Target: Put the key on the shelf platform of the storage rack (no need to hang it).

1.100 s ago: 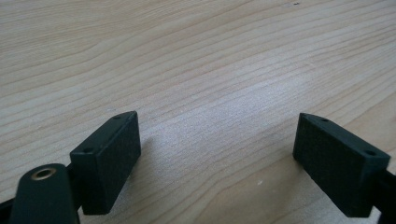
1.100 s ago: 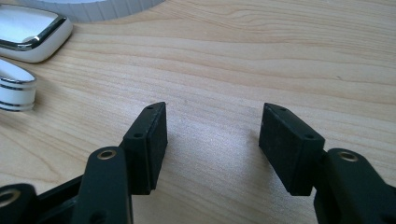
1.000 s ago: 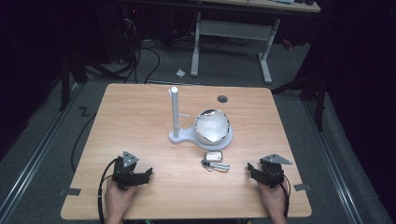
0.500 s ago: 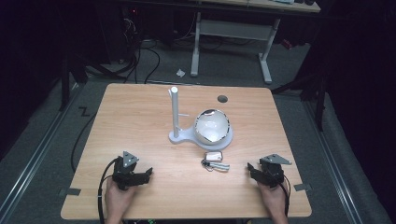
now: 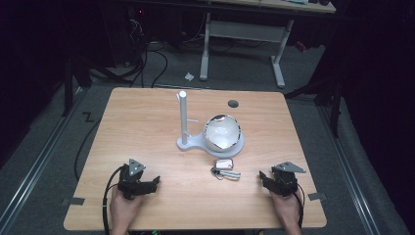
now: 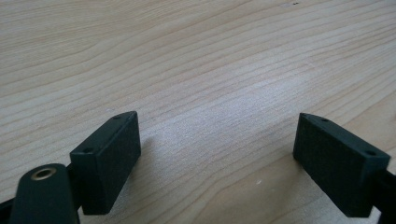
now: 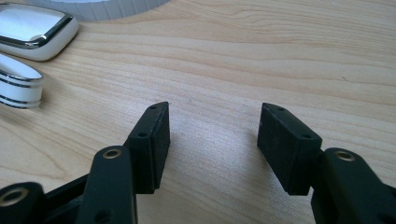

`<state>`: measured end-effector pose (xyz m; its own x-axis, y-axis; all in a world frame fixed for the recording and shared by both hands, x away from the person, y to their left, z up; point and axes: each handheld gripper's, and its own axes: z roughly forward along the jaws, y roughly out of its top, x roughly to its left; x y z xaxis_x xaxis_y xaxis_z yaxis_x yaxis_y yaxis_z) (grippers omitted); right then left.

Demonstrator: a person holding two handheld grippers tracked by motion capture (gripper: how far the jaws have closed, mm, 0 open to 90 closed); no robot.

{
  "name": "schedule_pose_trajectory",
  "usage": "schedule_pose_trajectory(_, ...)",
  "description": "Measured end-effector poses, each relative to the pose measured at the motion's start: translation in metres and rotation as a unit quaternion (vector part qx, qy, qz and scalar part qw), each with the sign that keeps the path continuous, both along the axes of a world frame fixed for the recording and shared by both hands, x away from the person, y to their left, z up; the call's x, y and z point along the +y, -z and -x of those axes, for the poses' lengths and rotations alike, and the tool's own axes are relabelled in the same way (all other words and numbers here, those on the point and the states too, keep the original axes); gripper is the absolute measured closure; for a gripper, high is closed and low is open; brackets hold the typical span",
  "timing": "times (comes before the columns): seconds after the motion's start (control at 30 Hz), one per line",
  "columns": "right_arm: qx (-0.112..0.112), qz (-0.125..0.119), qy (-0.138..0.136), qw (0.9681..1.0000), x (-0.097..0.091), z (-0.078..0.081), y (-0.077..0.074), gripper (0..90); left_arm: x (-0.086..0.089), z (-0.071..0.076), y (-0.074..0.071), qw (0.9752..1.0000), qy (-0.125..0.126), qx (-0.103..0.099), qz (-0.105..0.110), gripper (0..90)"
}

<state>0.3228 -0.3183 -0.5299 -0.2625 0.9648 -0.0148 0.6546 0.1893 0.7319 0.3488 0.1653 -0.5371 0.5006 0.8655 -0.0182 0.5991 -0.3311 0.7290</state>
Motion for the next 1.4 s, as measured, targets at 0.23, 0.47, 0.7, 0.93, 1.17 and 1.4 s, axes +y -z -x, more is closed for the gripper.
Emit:
schedule_pose_trajectory(0.23,-0.002,0.001,0.001,1.0,0.0,0.0,0.0,47.3,0.0,0.0,0.0,1.0,0.0,0.0,0.0,15.4)
schedule_pose_trajectory(0.47,-0.004,0.002,-0.012,0.9999,0.003,0.004,-0.002,50.4,0.0,0.0,0.0,1.0,0.0,0.0,0.0,15.4)
schedule_pose_trajectory(0.7,-0.013,-0.013,-0.029,0.9994,0.008,0.009,-0.009,51.5,0.0,0.0,0.0,1.0,0.0,0.0,0.0,15.3)
schedule_pose_trajectory(0.93,-0.024,-0.022,-0.067,0.9972,0.024,0.012,-0.019,53.8,0.0,0.0,0.0,1.0,0.0,0.0,0.0,15.4)
schedule_pose_trajectory(1.17,-0.024,-0.019,-0.108,0.9937,0.047,0.011,-0.025,55.2,0.0,0.0,0.0,1.0,0.0,0.0,0.0,15.3)
schedule_pose_trajectory(1.4,-0.029,-0.024,-0.138,0.9897,0.066,0.009,-0.029,55.7,0.0,0.0,0.0,1.0,0.0,0.0,0.0,15.4)
